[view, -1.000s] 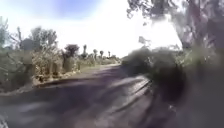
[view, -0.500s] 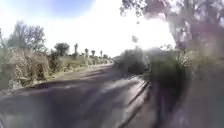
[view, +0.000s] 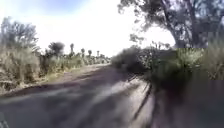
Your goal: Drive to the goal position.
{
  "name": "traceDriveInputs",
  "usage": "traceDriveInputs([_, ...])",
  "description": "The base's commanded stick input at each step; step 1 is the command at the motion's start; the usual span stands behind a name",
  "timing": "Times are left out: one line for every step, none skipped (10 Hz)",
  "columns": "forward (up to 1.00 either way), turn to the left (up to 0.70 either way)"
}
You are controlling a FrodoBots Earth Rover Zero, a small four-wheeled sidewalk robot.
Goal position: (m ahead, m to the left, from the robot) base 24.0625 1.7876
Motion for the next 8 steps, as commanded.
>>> traceDriveInputs([0.85, -0.34])
traceDriveInputs([0.85, -0.34])
traceDriveInputs([0.85, -0.34])
traceDriveInputs([0.85, -0.27])
traceDriveInputs([0.85, -0.14])
traceDriveInputs([0.85, -0.01])
traceDriveInputs([0.85, 0.0])
traceDriveInputs([0.85, 0.0])
